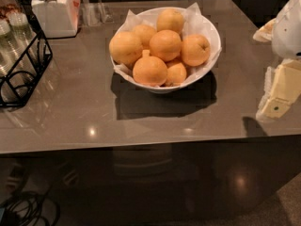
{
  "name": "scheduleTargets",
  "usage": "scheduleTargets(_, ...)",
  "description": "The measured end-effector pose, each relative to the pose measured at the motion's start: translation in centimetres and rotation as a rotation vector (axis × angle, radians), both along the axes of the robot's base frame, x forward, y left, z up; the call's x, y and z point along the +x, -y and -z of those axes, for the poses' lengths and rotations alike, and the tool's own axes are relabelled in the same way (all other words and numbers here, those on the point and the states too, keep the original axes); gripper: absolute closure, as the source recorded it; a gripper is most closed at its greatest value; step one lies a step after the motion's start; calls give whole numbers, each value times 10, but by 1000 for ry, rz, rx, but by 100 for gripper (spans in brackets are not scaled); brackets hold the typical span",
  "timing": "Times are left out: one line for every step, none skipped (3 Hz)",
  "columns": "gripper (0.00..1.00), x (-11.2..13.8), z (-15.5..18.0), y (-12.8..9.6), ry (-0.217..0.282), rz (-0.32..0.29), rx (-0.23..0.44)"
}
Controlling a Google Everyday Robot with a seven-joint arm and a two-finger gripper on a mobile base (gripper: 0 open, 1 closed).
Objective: Pick orange from white bowl
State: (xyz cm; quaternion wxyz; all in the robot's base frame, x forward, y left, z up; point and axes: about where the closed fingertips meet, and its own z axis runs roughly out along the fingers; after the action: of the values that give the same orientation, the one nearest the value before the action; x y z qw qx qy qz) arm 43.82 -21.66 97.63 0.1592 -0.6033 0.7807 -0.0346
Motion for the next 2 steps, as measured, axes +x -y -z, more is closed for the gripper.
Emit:
scheduleTargets(0, 0, 0, 0, 0, 0, 0)
scheduleTargets(0, 22, -6, -12, 20, -15, 87)
